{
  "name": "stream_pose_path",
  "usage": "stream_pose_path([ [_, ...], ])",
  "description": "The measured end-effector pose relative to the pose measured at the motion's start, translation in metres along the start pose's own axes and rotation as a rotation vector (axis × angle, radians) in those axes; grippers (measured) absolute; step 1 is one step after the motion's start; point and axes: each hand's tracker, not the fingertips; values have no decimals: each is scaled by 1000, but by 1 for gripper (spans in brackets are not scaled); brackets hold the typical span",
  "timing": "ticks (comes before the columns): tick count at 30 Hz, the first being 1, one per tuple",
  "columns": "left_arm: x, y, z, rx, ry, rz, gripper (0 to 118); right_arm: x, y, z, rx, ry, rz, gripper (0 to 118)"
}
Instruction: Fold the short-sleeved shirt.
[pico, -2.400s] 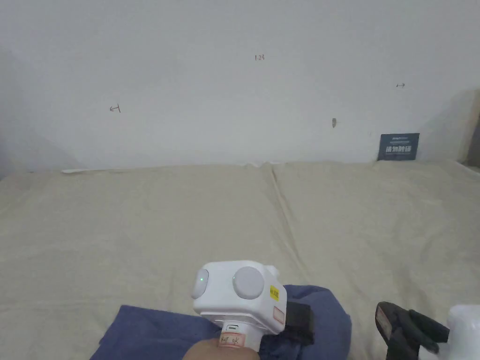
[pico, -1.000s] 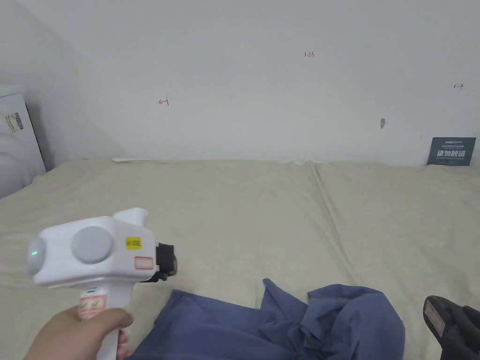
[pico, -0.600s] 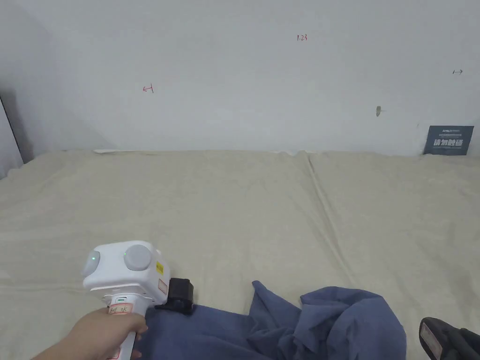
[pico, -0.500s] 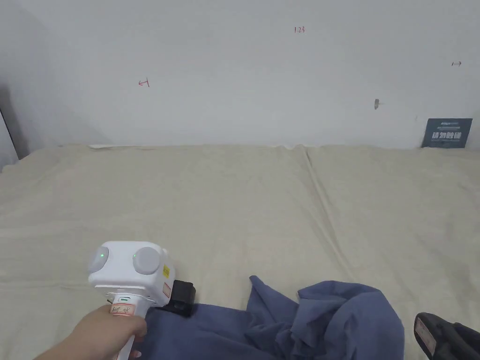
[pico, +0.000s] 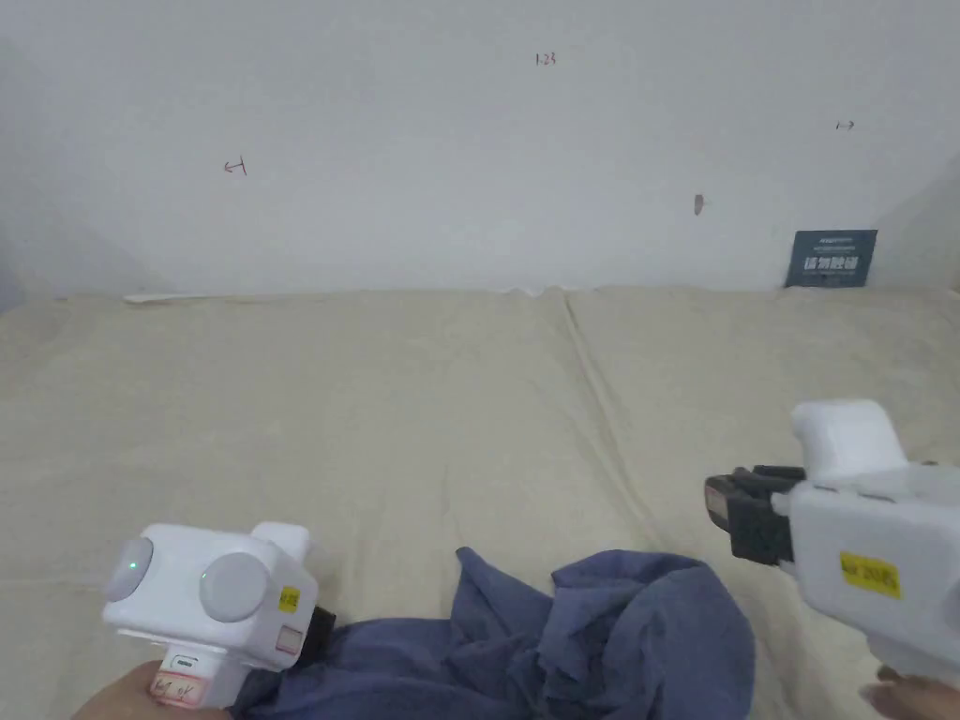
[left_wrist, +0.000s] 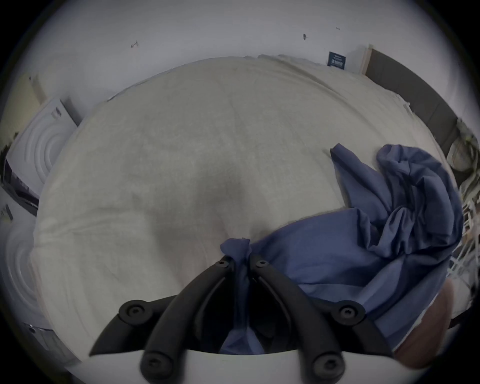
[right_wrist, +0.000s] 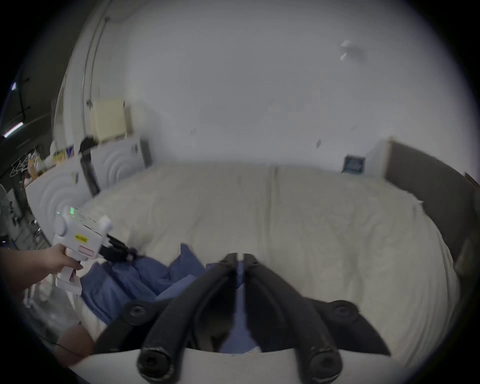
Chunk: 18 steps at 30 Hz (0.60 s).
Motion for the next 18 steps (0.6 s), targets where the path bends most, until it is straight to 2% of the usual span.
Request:
stream_pose_path([
  [1, -2, -2, 0, 1, -1, 0, 9, 5, 16, -20, -105, 21, -10, 17],
  [2, -3, -4, 1, 3, -5, 3, 9, 13, 34, -48, -268, 48, -36, 46],
  [3, 0, -4, 3, 5, -8, 8, 9, 19, 43, -75, -417, 66, -87, 82],
  [4, -1, -5, 4, 10, -8, 14, 9, 24, 43, -98, -542, 96, -130, 91],
  [5, -1, -5, 5, 13, -11, 18, 9, 32, 40, -121, -594, 113, -195, 90],
  [6, -2, -6, 5, 15, -15, 21, 9, 39, 35, -137, -620, 54, -231, 90],
  [7, -2, -7, 6, 16, -17, 23, 9, 41, 32, -149, -641, -11, -230, 90],
  [8, -2, -7, 6, 14, -19, 26, 9, 44, 29, -165, -638, -92, -194, 90],
  [10, -5, -8, 6, 11, -26, 38, 9, 43, 22, -176, -622, -137, -135, 90],
  [11, -6, -11, 6, 11, -33, 47, 9, 42, 18, -179, -636, -123, -127, 87],
  [12, -8, -12, 6, 10, -41, 56, 9, 41, 15, -180, -649, -99, -131, 53],
  [13, -9, -12, 6, 6, -48, 62, 9, 42, 12, -174, -630, -33, -135, 1],
  [14, -11, -12, 6, 2, -55, 67, 9, 40, 12, -170, -607, 44, -181, 2],
  [15, -15, -10, 6, -1, -62, 73, 9, 41, 6, -155, -554, 52, -193, 2],
  [16, -17, -10, 6, -2, -67, 82, 9, 42, 7, -151, -573, 91, -189, 2],
  [17, -19, -11, 7, 0, -76, 94, 9, 41, 8, -143, -576, 119, -153, 2],
  [18, -21, -11, 9, 1, -77, 104, 9, 50, 23, -150, -542, 106, -110, 2],
])
